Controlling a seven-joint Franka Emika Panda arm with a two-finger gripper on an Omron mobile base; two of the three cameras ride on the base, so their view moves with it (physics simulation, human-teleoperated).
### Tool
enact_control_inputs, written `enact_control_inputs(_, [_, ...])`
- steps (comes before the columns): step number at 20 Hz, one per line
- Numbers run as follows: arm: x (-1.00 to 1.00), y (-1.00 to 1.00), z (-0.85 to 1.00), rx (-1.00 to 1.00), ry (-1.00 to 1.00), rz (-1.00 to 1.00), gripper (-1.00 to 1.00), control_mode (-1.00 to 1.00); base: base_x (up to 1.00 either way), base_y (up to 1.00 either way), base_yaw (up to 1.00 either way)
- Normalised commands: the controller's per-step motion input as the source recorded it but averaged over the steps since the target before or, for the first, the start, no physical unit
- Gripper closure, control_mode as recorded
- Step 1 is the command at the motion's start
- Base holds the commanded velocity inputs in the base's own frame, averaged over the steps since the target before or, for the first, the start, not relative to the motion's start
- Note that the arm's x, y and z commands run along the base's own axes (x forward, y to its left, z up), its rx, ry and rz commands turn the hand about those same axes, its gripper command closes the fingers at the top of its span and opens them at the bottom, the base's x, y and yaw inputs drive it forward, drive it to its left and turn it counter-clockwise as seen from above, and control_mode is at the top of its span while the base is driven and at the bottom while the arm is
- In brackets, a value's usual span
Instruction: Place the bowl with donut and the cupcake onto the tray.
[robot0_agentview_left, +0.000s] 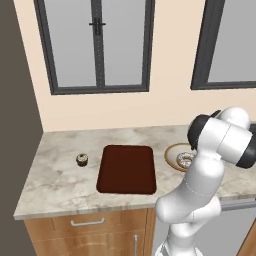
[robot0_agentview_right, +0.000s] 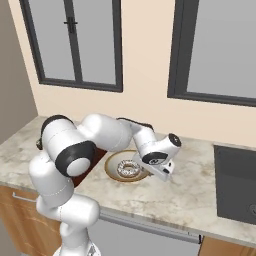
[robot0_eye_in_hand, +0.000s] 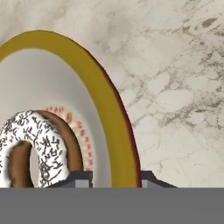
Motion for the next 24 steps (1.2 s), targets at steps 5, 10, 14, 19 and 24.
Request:
enact_control_inputs(5, [-0.07, 0.00, 0.25, 0.15, -0.12, 0.00, 1.00, -1.00, 0.00, 0.00, 0.00])
enact_control_inputs(10, [-0.01, 0.00, 0.26, 0.08, -0.02, 0.00, 1.00, -1.00, 0.00, 0.00, 0.00])
enact_control_inputs(14, [-0.05, 0.04, 0.48, 0.02, 0.01, 0.00, 1.00, -1.00, 0.00, 0.00, 0.00])
enact_control_inputs(19, [0.00, 0.00, 0.31, 0.09, 0.02, -0.01, 1.00, -1.00, 0.00, 0.00, 0.00])
enact_control_inputs(24, [0.00, 0.25, 0.15, 0.04, 0.10, -0.08, 1.00, -1.00, 0.00, 0.00, 0.00])
